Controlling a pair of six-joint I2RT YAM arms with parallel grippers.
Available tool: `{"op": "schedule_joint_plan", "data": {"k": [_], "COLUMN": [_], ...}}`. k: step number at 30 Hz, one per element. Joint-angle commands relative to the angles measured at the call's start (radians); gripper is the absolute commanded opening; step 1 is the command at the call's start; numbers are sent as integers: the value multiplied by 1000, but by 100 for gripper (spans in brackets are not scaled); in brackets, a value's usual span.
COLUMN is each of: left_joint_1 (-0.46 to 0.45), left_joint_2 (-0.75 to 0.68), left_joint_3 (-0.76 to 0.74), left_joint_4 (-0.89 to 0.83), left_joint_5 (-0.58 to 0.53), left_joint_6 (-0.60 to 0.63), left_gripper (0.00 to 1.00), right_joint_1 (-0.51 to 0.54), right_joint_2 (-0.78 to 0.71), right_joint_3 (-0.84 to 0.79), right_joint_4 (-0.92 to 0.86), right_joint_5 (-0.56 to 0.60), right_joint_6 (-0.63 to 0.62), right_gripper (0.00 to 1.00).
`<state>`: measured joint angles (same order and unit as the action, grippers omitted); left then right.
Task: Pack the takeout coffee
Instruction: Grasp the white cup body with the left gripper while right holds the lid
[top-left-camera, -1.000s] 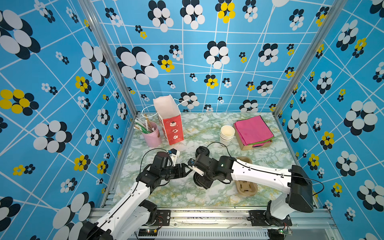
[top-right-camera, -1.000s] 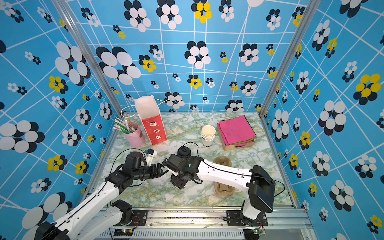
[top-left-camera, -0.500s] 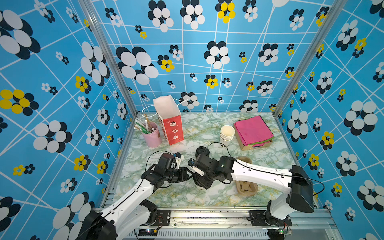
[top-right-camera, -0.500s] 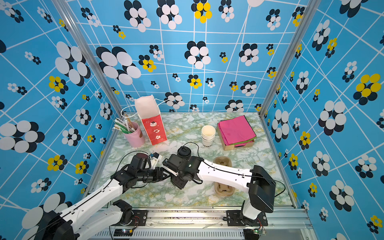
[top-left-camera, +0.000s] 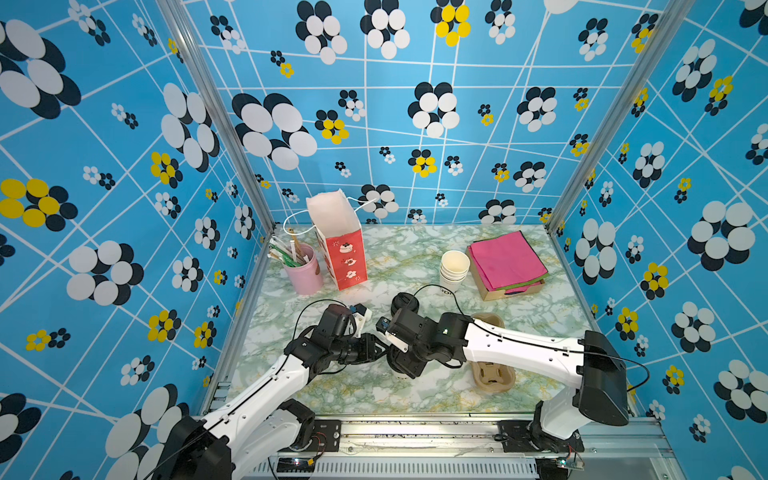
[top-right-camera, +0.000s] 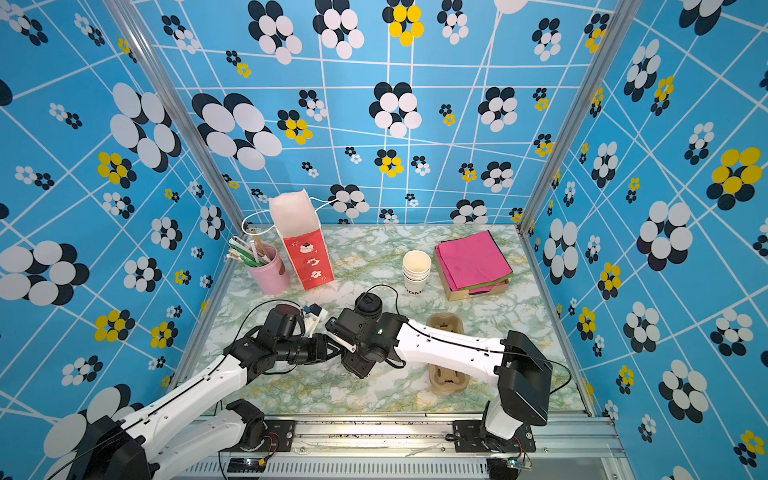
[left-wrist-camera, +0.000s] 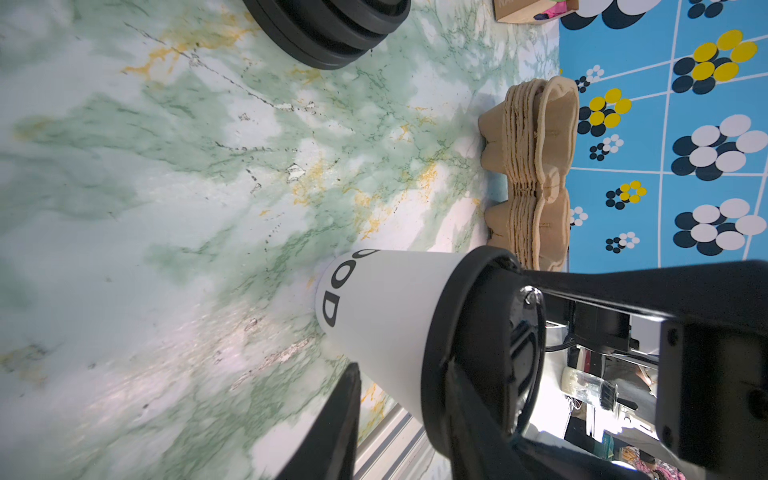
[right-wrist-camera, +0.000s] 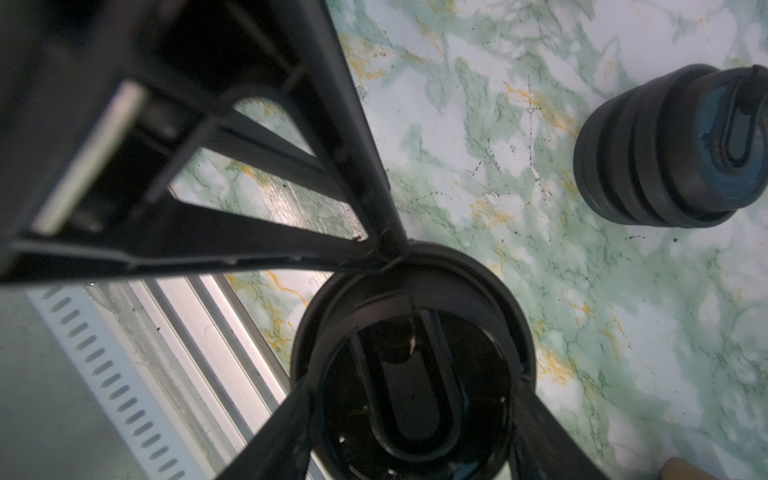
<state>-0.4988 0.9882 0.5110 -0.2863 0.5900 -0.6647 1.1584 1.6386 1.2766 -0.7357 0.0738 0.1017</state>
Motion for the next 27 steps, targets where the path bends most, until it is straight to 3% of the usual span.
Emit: {"op": "schedule_joint_plan", "data": {"k": [1, 13, 22, 27], "left_joint_1": [-13, -73, -21, 2], "left_joint_2": [36, 95, -38, -135], "left_joint_3": [-11, -24, 17, 6], "left_joint_4": [-173, -213, -84, -45], "left_joint_5": [-99, -156, -30, -11], "left_joint_6": [29, 16, -49, -87], "left_gripper": [32, 28, 38, 49], "right_joint_1": [3, 3, 3, 2], "right_joint_2": [139, 127, 108, 96], "right_joint_3": [-156, -182, -205, -217], "right_joint_4": [-225, -202, -178, -158], "right_joint_5": [-23, -43, -46, -52], "right_joint_6": [33, 40, 50, 56], "right_gripper": [53, 53, 53, 53]}}
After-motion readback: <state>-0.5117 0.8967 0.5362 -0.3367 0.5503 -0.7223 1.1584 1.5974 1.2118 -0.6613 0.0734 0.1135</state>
